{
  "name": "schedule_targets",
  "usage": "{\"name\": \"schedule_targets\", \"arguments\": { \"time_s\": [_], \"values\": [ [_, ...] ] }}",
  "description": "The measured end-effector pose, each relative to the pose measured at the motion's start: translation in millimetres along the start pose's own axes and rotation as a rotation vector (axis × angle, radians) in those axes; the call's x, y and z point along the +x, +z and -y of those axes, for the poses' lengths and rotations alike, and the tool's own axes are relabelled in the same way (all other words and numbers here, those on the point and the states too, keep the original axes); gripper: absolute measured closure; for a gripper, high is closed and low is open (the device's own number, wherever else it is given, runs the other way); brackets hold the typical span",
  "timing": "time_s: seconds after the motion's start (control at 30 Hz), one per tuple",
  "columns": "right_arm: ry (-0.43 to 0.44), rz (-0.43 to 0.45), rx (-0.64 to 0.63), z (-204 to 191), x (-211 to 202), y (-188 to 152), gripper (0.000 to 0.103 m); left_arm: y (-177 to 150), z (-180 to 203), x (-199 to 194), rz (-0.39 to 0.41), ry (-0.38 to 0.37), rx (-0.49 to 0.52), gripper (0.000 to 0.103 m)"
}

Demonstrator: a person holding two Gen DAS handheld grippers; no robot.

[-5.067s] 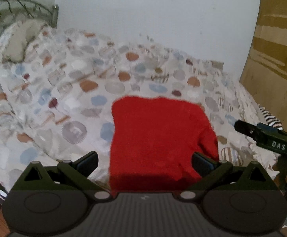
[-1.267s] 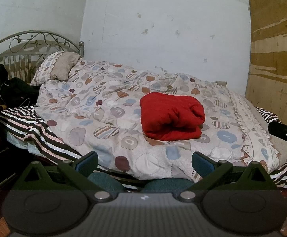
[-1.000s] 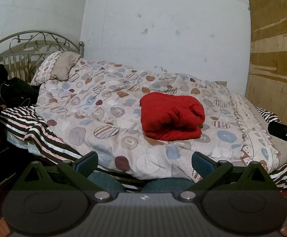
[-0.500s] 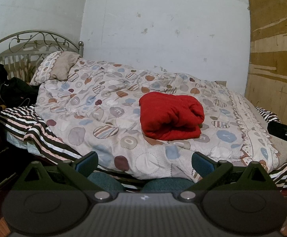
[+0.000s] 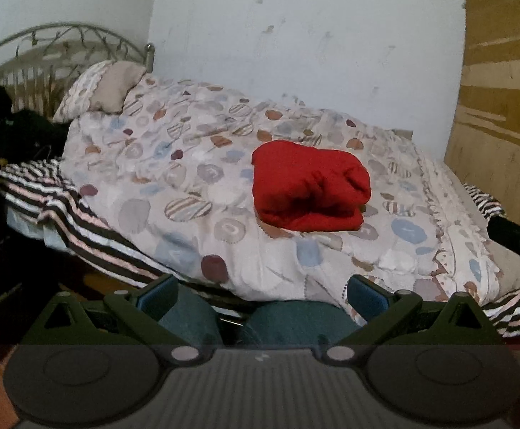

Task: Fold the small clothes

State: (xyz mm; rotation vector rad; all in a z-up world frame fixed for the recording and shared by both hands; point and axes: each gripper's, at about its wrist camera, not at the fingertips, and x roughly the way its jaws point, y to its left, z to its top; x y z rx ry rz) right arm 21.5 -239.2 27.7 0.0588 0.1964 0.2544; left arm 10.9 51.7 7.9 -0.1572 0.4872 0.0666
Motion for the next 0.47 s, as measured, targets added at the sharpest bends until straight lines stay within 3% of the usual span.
{"name": "schedule_targets", "arguments": {
  "time_s": [0.47],
  "values": [
    [0.002, 0.000, -0.001, -1.1, -0.3, 0.1, 0.000, 1.7, 1.2, -3.4, 0.027, 0.023, 0.022, 0.000]
  ]
}}
